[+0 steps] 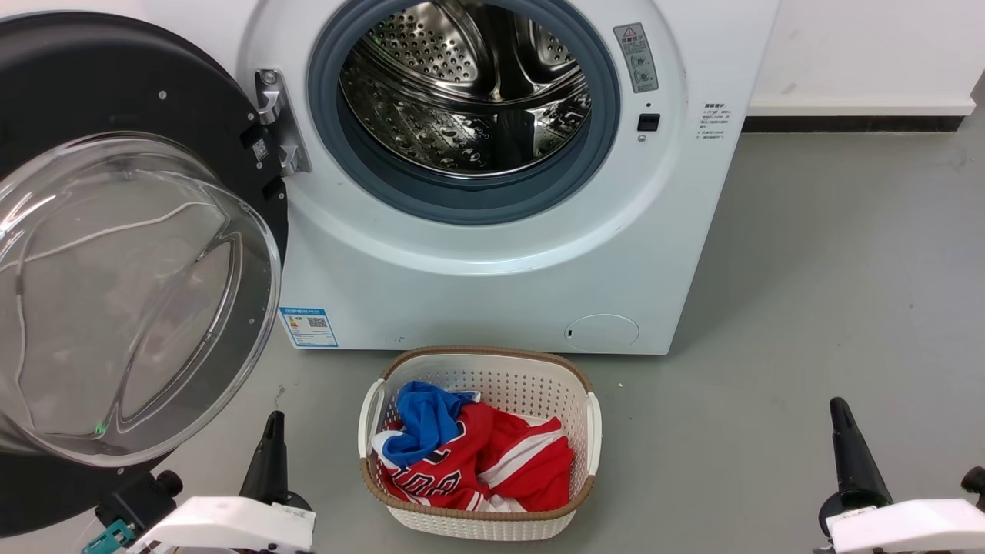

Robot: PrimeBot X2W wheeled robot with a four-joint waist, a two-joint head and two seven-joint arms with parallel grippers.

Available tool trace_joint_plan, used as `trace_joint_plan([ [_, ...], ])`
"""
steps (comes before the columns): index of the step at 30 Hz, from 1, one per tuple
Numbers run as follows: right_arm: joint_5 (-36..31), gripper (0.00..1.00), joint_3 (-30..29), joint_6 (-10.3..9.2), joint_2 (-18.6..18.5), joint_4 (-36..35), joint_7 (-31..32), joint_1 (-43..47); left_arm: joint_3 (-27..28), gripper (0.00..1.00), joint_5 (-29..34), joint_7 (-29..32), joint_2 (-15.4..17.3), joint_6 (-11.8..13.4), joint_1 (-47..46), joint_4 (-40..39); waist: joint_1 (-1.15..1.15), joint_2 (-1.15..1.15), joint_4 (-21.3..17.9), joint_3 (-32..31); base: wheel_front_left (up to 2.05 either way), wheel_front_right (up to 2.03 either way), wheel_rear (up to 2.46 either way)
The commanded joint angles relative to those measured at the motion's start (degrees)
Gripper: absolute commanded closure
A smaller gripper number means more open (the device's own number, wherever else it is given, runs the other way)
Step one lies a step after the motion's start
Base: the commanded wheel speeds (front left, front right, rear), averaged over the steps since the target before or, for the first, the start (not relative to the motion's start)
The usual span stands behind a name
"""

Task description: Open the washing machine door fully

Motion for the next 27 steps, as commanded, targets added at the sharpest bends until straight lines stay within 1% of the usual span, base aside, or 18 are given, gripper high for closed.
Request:
trace_joint_plan([
  [1,2.0,1.0,-0.02,0.01,-0.5,-0.26,0.41,-1.8,0.38,1.0,-1.83,0.34,-0.01,-0.4,-1.76,-0.45,0.0,0.0,-0.01,0.02,0.0,0.0,0.0],
  [16,12.24,1.0,-0.15,0.01,-0.57,1.5,2.9,-3.87,1.24,1.0,-12.43,2.91,-0.03,-0.98,-3.06,0.5,0.0,0.0,-0.13,0.28,0.0,0.0,0.0],
  [27,18.16,1.0,-0.3,0.01,-0.55,2.6,4.4,-5.13,1.79,1.0,-18.7,4.4,-0.04,-1.3,-3.88,1.0,0.0,0.0,-0.21,0.45,0.0,0.0,0.0],
])
